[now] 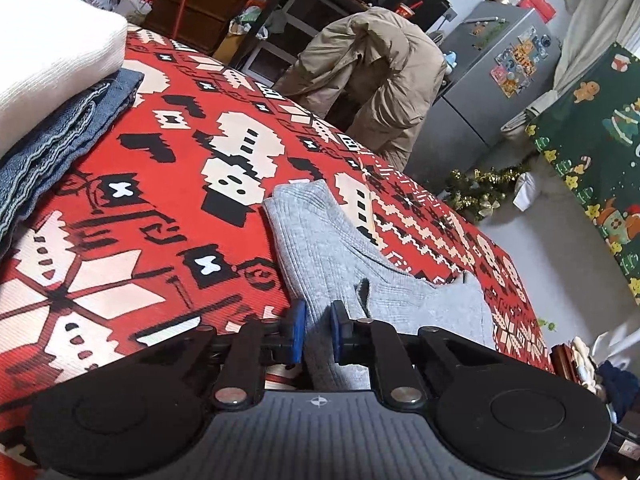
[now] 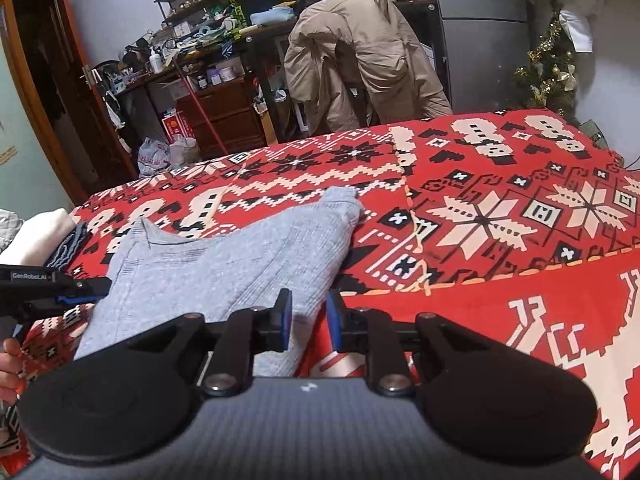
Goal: Fold clothes
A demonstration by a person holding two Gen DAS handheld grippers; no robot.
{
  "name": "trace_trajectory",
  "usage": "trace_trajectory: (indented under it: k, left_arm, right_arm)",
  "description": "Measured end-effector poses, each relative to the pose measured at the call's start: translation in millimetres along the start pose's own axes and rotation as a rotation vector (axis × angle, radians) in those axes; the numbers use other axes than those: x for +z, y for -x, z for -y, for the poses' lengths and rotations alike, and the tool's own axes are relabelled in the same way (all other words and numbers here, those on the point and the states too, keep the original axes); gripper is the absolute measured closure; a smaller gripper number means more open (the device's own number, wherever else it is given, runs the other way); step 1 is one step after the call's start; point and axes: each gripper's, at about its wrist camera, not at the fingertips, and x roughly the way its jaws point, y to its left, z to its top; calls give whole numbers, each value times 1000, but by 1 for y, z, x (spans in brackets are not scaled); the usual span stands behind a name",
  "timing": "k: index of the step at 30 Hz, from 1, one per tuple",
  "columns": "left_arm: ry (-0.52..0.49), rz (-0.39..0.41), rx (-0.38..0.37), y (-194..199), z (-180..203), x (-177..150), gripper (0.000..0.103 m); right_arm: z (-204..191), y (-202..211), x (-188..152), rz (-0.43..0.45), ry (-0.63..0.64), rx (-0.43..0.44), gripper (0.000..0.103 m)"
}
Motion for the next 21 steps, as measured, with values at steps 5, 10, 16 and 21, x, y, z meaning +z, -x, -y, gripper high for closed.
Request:
trace_trajectory:
  k: [5, 10, 16, 21]
  left_arm:
    - [69, -9, -7, 2, -2, -3, 91]
    - [185, -16, -43, 9, -9, -15, 86]
    - [299, -43, -96, 14, -12, -29, 83]
    - [331, -30, -117, 11, -15, -27, 83]
  right_arm:
    - [-3, -1, 1, 4, -2, 9, 83]
    - [-5, -1, 1, 5, -1, 15, 82]
    - [-5, 0, 3, 10, -3, 18, 81]
    - [-7, 0, 3, 12, -4, 24, 81]
